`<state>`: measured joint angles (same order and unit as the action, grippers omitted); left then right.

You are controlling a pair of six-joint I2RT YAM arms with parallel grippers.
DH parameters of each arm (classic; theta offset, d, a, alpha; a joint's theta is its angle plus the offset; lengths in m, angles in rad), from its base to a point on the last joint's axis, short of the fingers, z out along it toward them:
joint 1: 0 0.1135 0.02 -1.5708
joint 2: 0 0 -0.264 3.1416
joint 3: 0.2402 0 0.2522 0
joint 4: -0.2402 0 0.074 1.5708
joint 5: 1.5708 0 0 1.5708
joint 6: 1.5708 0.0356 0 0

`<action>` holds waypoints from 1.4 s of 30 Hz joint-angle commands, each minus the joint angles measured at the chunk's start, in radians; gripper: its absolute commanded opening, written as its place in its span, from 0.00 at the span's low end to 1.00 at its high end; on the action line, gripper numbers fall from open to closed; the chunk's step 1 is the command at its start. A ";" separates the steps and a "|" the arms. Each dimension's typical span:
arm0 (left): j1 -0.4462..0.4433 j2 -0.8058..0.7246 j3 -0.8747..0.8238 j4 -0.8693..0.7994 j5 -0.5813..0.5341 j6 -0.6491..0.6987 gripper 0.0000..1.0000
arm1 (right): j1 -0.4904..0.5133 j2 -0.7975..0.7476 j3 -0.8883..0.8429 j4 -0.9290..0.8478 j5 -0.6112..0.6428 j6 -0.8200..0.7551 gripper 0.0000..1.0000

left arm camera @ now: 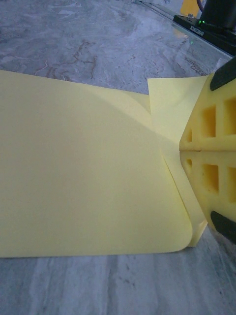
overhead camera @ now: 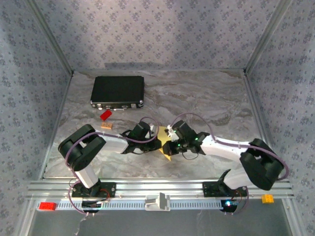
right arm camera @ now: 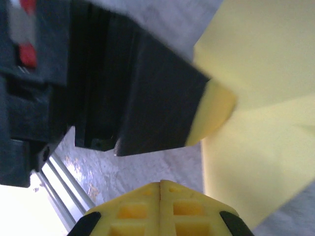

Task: Fold a paper plane with a square sheet of paper (pick it up from the middle)
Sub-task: Third fold the triangle at the center of the table.

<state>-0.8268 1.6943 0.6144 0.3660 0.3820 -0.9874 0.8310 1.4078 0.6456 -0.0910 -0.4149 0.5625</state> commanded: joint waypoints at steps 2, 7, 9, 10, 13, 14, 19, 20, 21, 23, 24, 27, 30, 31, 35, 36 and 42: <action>-0.002 0.028 0.011 -0.055 -0.017 0.026 0.00 | 0.038 0.066 0.048 -0.026 0.013 0.037 0.04; -0.003 0.028 0.012 -0.057 -0.015 0.029 0.00 | 0.044 0.125 0.071 -0.022 0.031 0.043 0.04; -0.003 0.027 0.011 -0.056 -0.014 0.030 0.00 | 0.042 0.140 0.074 -0.022 0.032 0.042 0.04; -0.003 0.027 0.011 -0.056 -0.014 0.030 0.00 | 0.041 0.146 0.075 -0.022 0.032 0.043 0.04; -0.003 0.024 0.011 -0.059 -0.012 0.032 0.00 | 0.035 0.152 0.071 -0.021 0.024 0.043 0.04; -0.002 0.024 0.011 -0.060 -0.014 0.032 0.00 | 0.033 0.151 0.070 -0.019 0.018 0.044 0.04; -0.002 0.025 0.016 -0.064 -0.014 0.035 0.00 | 0.027 0.139 0.031 -0.006 0.002 0.058 0.04; -0.002 0.025 0.016 -0.066 -0.014 0.035 0.00 | 0.026 0.130 0.018 0.003 0.000 0.059 0.04; -0.002 0.025 0.016 -0.065 -0.014 0.036 0.00 | 0.025 0.123 0.005 0.009 -0.002 0.077 0.04; -0.003 0.027 0.016 -0.065 -0.014 0.035 0.00 | 0.024 0.108 -0.018 0.023 -0.005 0.097 0.04; -0.002 0.027 0.016 -0.066 -0.014 0.035 0.00 | 0.024 0.103 -0.028 0.032 -0.009 0.105 0.04; -0.002 0.029 0.016 -0.066 -0.015 0.035 0.00 | 0.025 0.078 -0.049 0.041 -0.019 0.125 0.04; -0.003 0.027 0.016 -0.065 -0.015 0.035 0.00 | 0.022 0.046 -0.046 0.040 -0.011 0.137 0.04; -0.002 0.028 0.015 -0.066 -0.014 0.035 0.00 | 0.018 0.037 -0.040 0.042 -0.007 0.140 0.05; -0.003 0.028 0.015 -0.064 -0.015 0.034 0.00 | 0.013 0.058 -0.010 0.042 -0.006 0.137 0.04; -0.003 0.025 0.015 -0.064 -0.015 0.033 0.00 | 0.011 0.072 -0.004 0.047 -0.007 0.139 0.04; -0.002 0.031 0.017 -0.060 -0.014 0.033 0.00 | -0.007 0.137 0.002 0.081 0.002 0.154 0.05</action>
<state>-0.8268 1.6962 0.6209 0.3550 0.3855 -0.9771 0.8349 1.5158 0.6292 -0.0181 -0.4160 0.6933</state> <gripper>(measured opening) 0.045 0.052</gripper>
